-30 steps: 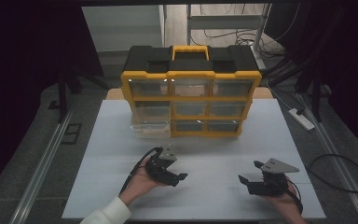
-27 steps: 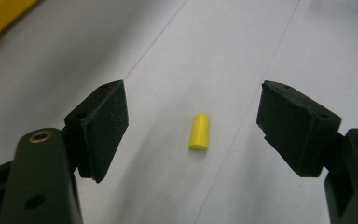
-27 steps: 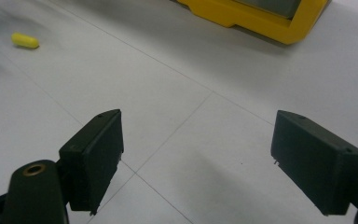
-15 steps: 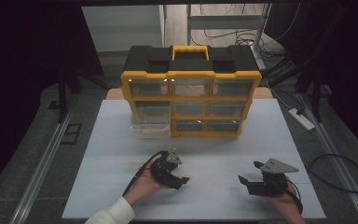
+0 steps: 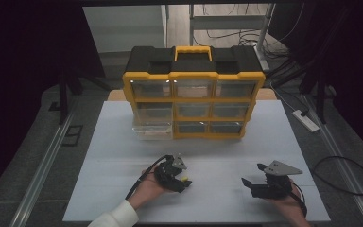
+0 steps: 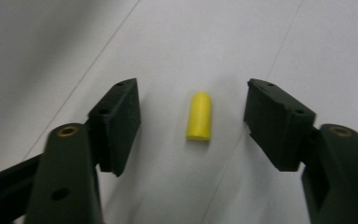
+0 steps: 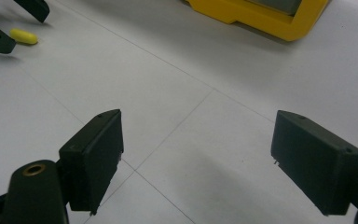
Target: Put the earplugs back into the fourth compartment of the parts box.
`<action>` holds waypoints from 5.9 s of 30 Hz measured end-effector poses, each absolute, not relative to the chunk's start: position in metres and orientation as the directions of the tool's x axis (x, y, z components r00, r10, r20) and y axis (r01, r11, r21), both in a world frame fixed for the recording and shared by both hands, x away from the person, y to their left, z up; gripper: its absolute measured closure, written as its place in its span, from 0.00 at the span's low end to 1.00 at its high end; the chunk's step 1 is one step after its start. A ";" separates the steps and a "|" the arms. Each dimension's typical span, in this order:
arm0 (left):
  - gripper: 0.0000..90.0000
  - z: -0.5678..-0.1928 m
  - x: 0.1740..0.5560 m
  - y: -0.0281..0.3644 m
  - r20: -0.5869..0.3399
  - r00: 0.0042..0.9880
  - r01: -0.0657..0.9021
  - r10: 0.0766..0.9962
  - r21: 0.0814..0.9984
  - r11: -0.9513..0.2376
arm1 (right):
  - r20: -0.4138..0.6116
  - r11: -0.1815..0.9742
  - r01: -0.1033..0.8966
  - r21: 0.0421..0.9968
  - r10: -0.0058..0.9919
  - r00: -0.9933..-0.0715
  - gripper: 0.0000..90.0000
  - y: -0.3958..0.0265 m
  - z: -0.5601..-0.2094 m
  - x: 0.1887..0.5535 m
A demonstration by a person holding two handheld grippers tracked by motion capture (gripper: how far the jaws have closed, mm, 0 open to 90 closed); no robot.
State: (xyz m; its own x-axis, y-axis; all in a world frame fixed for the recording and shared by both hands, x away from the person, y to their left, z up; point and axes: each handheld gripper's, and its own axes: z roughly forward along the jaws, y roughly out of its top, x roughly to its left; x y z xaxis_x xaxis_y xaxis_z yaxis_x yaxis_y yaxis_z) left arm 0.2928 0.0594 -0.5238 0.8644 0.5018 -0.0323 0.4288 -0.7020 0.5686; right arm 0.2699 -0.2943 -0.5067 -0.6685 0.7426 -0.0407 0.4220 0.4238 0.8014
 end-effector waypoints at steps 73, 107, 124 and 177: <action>0.87 -0.364 0.285 0.138 -0.089 0.810 0.281 0.579 0.926 -0.251 | -0.042 0.411 0.419 0.810 0.752 -0.657 0.20 -0.296 -0.505 0.270; 0.87 -0.349 0.332 0.176 -0.099 0.697 0.352 0.711 0.910 -0.218 | -0.048 0.417 0.418 0.807 0.752 -0.657 0.20 -0.296 -0.506 0.270; 0.32 -0.364 0.341 0.176 -0.128 0.627 0.408 0.769 0.895 -0.184 | -0.042 0.410 0.422 0.809 0.756 -0.653 0.20 -0.297 -0.505 0.270; 0.27 -0.506 0.245 0.193 -0.134 0.703 0.466 0.698 0.828 -0.311 | -0.040 0.400 0.403 0.823 0.749 -0.661 0.20 -0.297 -0.503 0.270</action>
